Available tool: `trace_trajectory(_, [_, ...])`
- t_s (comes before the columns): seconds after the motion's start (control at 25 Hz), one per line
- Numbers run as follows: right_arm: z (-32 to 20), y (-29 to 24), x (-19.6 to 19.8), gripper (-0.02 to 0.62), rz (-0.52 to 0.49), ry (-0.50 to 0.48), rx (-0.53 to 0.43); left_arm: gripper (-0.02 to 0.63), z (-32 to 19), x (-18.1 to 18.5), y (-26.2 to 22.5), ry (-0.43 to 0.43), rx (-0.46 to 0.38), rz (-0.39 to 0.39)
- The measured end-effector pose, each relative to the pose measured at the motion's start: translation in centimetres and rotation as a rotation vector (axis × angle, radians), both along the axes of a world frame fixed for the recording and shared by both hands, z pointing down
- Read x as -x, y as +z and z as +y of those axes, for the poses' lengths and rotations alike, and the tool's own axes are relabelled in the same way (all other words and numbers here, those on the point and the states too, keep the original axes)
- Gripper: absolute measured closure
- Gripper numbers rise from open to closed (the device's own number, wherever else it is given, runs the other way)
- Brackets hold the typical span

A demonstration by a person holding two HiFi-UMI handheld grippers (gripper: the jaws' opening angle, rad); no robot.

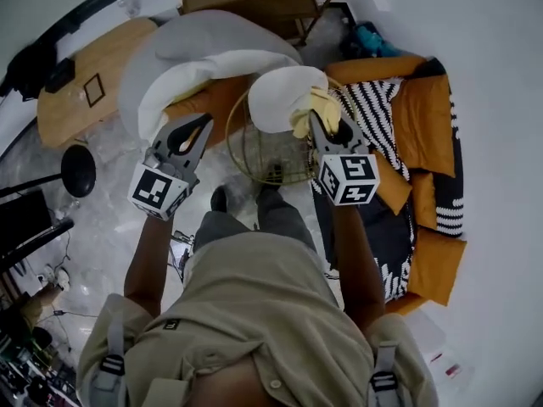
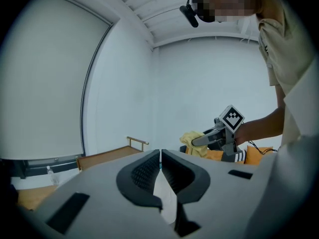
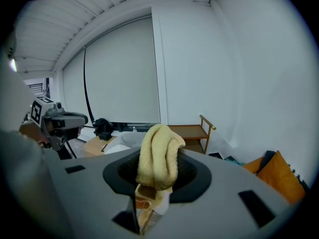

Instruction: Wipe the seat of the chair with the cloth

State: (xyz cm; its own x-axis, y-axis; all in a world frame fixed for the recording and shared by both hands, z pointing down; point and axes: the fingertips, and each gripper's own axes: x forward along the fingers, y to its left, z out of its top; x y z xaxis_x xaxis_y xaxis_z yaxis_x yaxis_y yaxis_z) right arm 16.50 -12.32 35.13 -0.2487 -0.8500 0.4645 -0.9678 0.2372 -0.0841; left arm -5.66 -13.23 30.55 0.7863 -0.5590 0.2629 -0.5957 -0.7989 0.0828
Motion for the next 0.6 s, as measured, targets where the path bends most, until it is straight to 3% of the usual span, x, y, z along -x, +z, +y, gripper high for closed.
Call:
trace_trajectory(0.32, [-5.1, 8.9, -0.9, 0.468, 0.011, -0.061, 0.058, 0.578, -1.9, -0.1, 4.1, -0.103, 0.026, -0.056])
trace_trajectory(0.4, [-6.5, 11.2, -0.9, 0.467, 0.043, -0.071, 0.059, 0.578, -2.6, -0.3, 4.8, -0.125, 0.003, -0.043])
trace_trajectory(0.6, [-10.5, 17.5, 1.3, 0.466, 0.144, -0.12, 0.067, 0.58, -2.3, 0.3, 9.2, -0.158, 0.083, -0.099])
